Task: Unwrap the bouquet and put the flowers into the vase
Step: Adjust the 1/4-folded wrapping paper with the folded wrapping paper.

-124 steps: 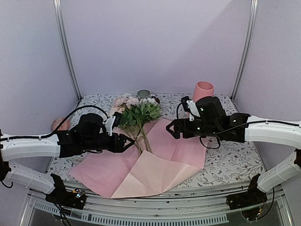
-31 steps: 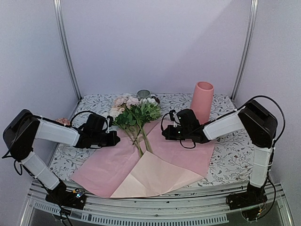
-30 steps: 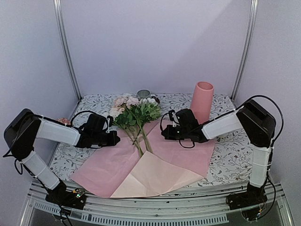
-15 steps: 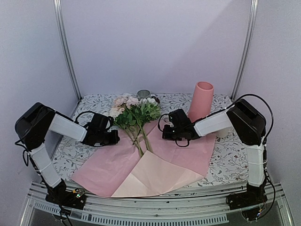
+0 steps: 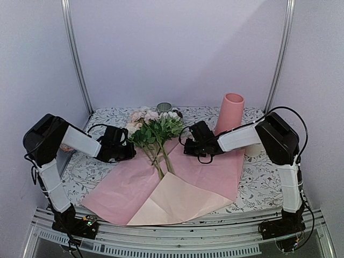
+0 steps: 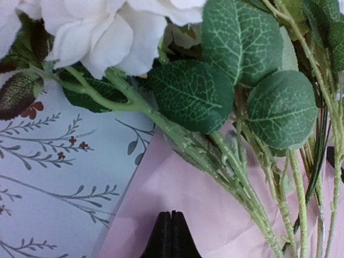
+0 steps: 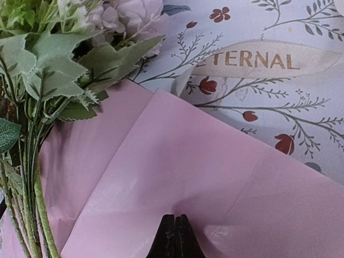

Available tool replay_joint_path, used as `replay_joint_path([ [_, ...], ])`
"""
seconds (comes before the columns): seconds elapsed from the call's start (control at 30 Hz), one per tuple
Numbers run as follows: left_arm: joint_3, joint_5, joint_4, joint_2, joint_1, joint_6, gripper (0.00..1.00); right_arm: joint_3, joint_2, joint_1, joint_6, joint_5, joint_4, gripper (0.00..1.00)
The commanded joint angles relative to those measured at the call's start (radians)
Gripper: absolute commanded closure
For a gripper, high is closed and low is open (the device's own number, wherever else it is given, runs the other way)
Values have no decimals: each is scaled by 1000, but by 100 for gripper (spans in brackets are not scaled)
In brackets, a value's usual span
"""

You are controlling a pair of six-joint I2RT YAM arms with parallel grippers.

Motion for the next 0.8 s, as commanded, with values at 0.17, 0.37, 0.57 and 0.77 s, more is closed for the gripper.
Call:
replay_joint_path([
  [0.17, 25, 11, -53, 59, 46, 22, 100, -143, -69, -47, 24, 39, -41, 98],
  [0.37, 44, 73, -47, 43, 58, 33, 100, -287, -215, -48, -45, 44, 8, 96],
  [0.57, 45, 147, -59, -65, 57, 51, 95, -399, -389, -49, -123, -7, 61, 91],
  [0.77, -29, 231, -89, -239, 37, 73, 82, -479, -483, -46, -182, -118, 117, 89],
])
